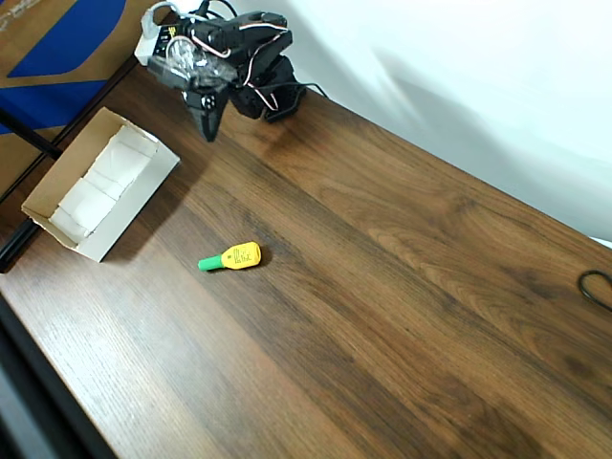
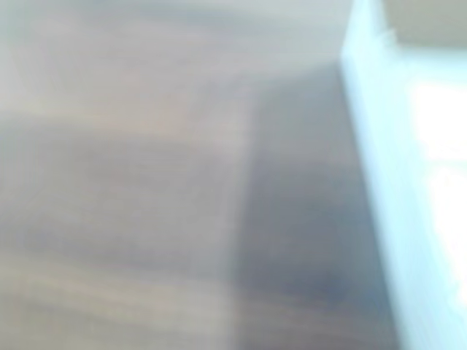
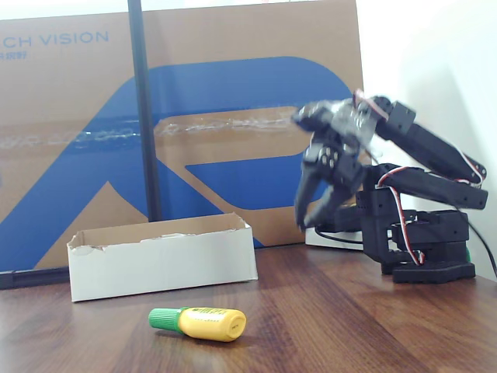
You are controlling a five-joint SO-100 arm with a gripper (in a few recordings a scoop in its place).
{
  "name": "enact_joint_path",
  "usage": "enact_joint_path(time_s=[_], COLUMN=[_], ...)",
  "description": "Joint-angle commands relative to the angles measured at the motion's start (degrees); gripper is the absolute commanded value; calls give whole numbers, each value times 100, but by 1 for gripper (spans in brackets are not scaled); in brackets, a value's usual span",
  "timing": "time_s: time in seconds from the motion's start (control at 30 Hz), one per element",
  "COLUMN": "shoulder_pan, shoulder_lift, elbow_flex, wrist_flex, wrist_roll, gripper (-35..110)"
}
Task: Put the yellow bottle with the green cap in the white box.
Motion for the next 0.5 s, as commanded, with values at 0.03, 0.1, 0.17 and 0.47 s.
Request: enact_joint_path(time_s=[0.03,0.1,0.17,0.47], shoulder_pan=[-141,-272,-501,-677], shoulder_lift=[-1037,-1503,-1863,-4693], elbow_flex=[-809,-1011,-1143,-2329], wrist_flex=[-167,-255,-316,-1380], wrist_roll=[132,272,352,369], gripper=[0,0,0,0])
